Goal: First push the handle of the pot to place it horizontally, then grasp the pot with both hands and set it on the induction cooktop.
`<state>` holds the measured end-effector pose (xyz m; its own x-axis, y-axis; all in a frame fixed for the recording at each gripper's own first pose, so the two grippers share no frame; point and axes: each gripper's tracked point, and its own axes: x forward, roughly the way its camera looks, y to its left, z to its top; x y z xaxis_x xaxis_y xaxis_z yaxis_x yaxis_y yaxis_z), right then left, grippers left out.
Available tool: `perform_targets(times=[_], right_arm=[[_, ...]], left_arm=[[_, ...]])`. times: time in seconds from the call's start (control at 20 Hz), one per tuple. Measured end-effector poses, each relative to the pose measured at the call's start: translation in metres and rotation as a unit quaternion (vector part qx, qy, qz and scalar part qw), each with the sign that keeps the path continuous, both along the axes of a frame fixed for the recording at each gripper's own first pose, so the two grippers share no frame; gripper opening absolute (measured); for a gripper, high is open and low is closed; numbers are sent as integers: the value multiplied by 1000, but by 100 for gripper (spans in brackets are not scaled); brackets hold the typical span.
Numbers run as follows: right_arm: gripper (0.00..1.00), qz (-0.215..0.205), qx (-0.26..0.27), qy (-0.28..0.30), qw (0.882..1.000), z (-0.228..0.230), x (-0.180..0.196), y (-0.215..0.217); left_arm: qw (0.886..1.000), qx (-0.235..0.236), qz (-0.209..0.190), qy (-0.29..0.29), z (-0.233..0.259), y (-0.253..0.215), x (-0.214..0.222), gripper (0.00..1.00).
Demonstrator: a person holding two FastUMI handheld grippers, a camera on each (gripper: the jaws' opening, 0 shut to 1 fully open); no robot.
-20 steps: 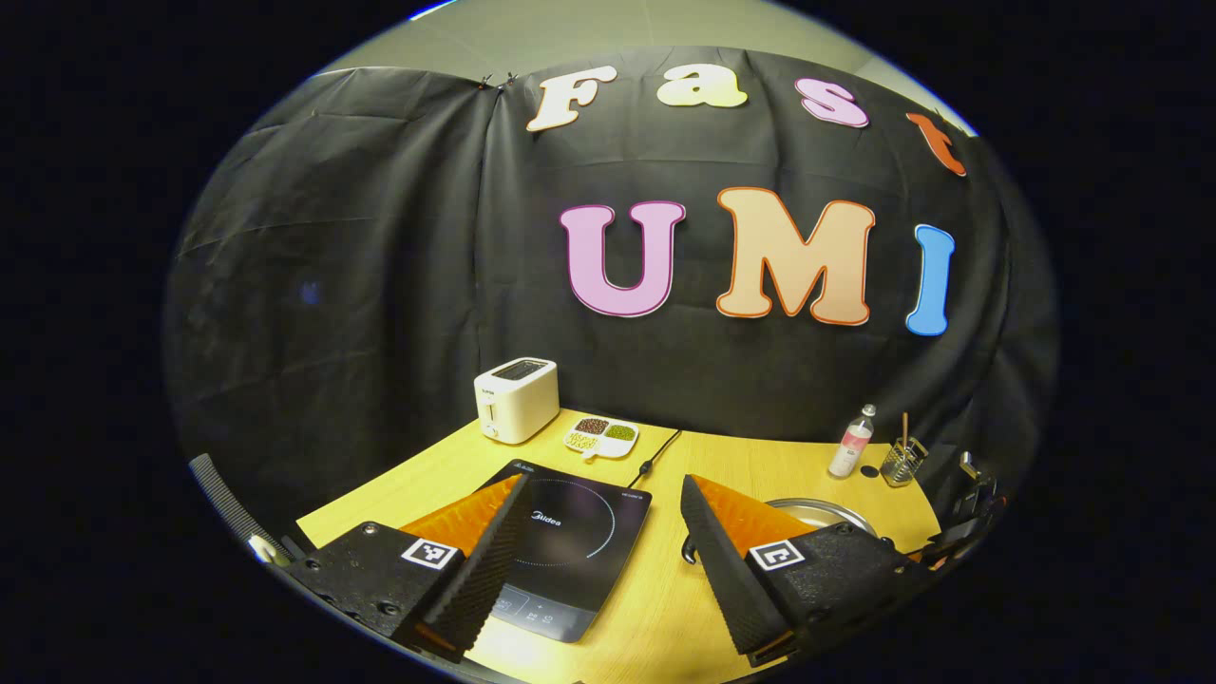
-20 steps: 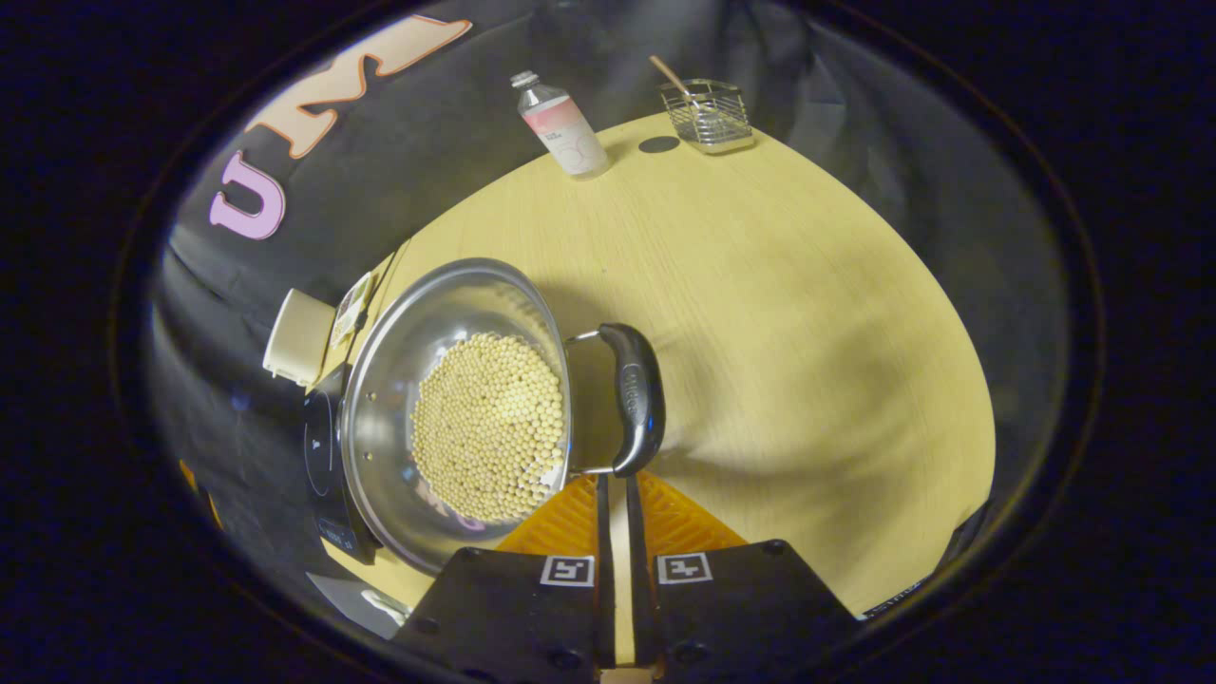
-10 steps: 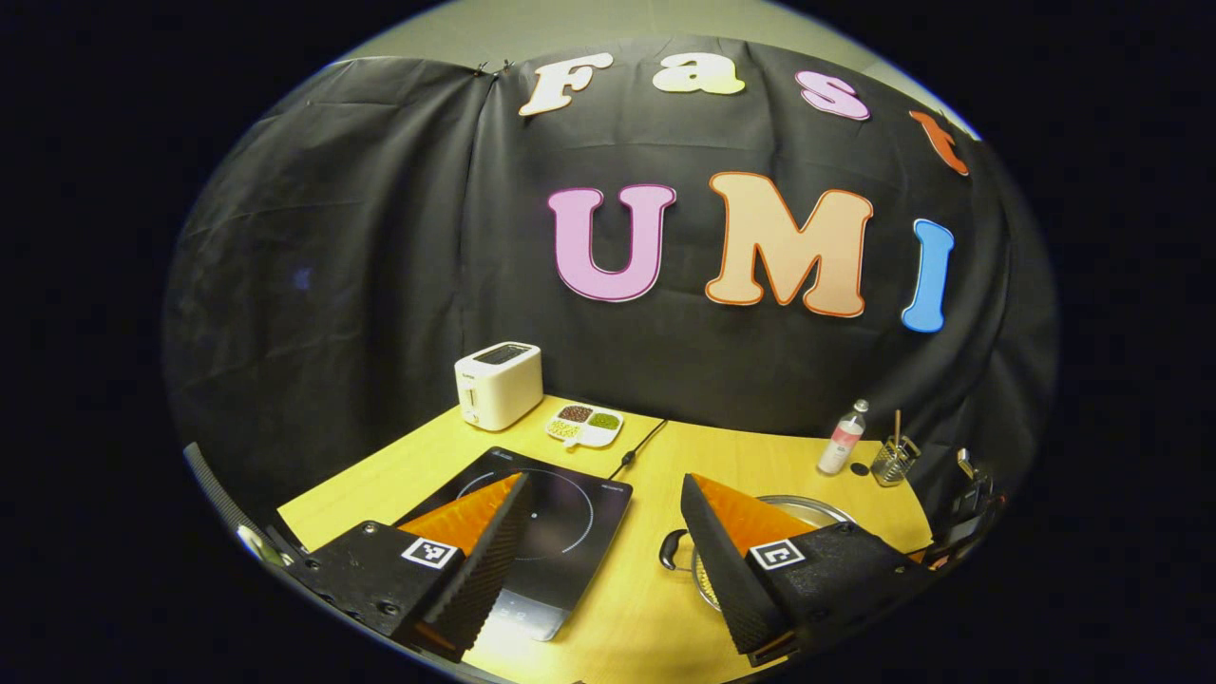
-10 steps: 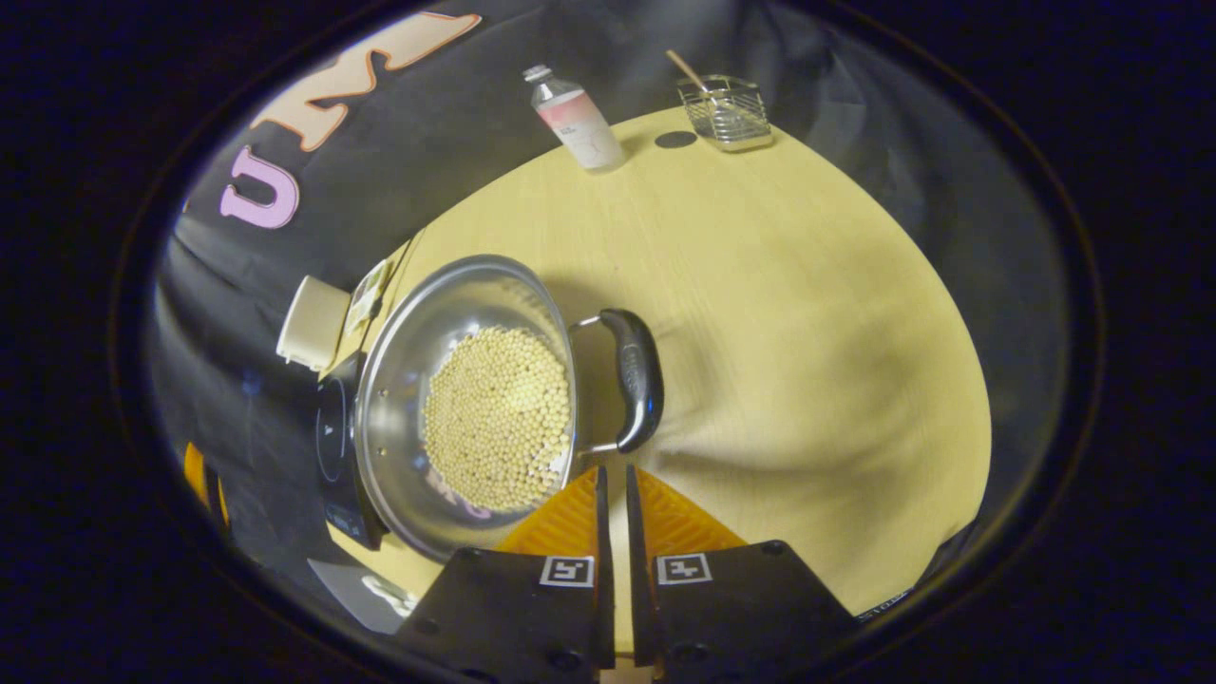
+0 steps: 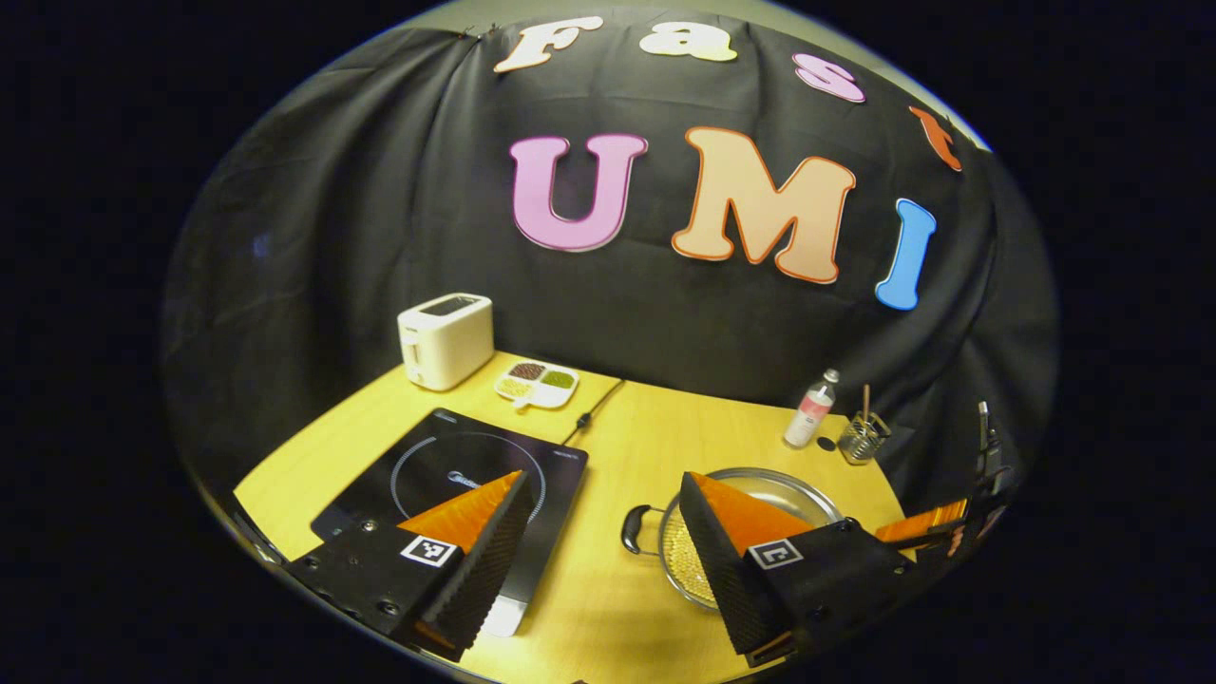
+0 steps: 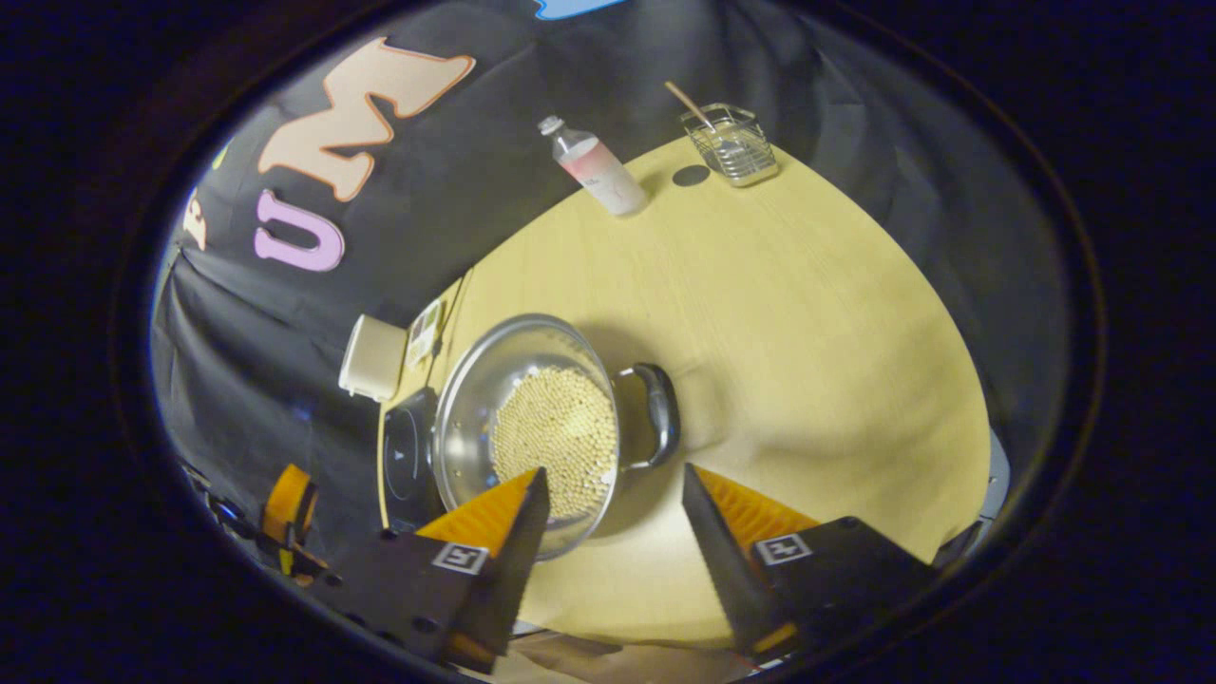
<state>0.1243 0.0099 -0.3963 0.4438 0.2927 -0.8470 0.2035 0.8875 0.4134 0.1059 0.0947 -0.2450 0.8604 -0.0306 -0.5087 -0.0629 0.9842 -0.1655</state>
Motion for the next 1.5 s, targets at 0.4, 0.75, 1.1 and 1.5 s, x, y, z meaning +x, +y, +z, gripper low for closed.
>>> perform_targets(times=[0.4, 0.75, 1.1, 1.5], right_arm=[[100, -14, 16, 23, 1000, -31, 26, 4], [98, -20, 23, 54, 998, -59, 35, 2], [72, -19, 34, 73, 997, -81, 44, 11], [54, 0, 38, 79, 996, -92, 40, 11]], left_arm=[[987, -84, -38, 129, -93, -16, 16, 96], [971, -81, -71, 214, -149, -33, 20, 96], [961, -67, -84, 255, -179, -45, 27, 94], [956, -77, -54, 278, -197, -47, 29, 65]])
